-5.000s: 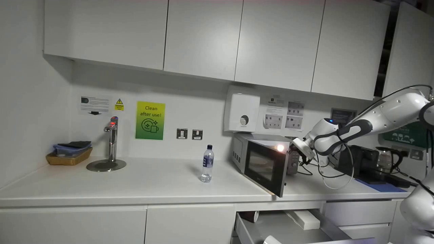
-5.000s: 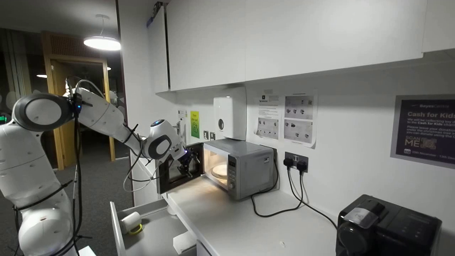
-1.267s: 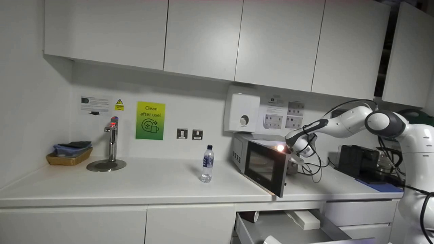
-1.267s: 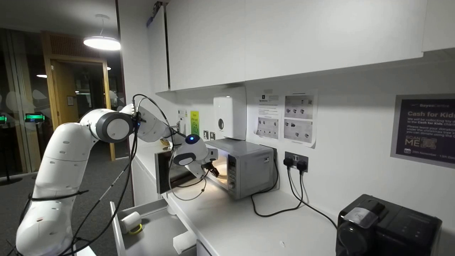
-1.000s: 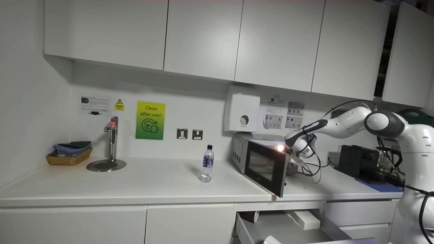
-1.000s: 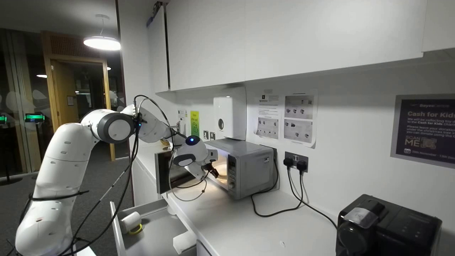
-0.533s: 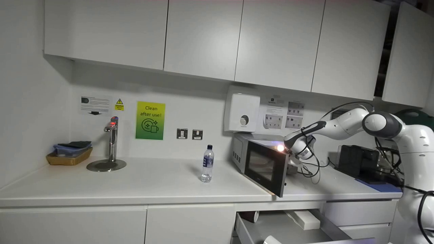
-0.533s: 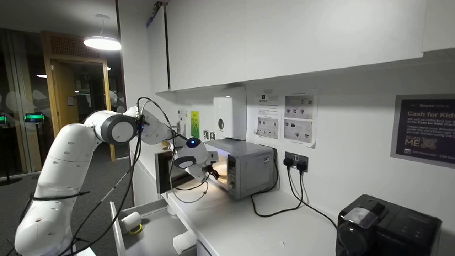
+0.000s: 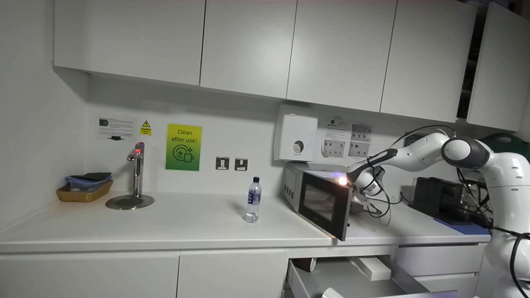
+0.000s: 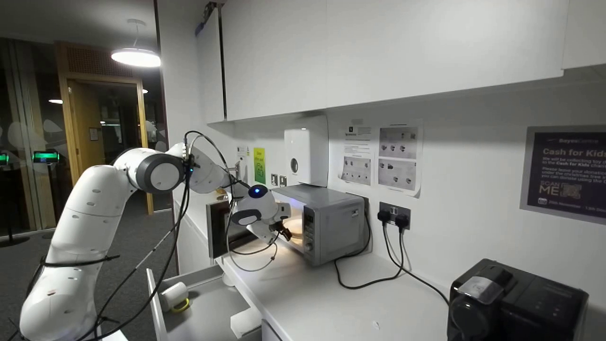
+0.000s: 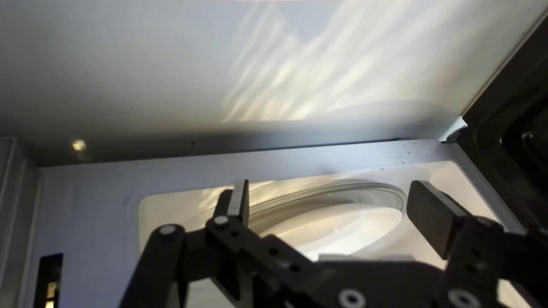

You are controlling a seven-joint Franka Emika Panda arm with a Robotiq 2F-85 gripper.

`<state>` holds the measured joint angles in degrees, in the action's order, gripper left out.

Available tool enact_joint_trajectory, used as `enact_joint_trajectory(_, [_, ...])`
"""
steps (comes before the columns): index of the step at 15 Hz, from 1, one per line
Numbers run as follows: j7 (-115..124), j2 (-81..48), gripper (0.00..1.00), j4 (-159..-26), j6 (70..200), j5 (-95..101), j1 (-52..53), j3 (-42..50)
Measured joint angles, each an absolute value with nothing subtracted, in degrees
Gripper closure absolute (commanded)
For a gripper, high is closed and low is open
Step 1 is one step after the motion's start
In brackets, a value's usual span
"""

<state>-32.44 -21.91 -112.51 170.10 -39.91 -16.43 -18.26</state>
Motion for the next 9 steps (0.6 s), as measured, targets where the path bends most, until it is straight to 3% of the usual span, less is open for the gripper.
enact_joint_trajectory(5, [-32.39, -21.95, 0.00, -112.52, 170.50, -39.97, -16.38, -18.29])
enact_joint_trajectory(9, [-32.33, -23.01, 0.00, -112.54, 178.72, -42.09, -16.10, -19.86])
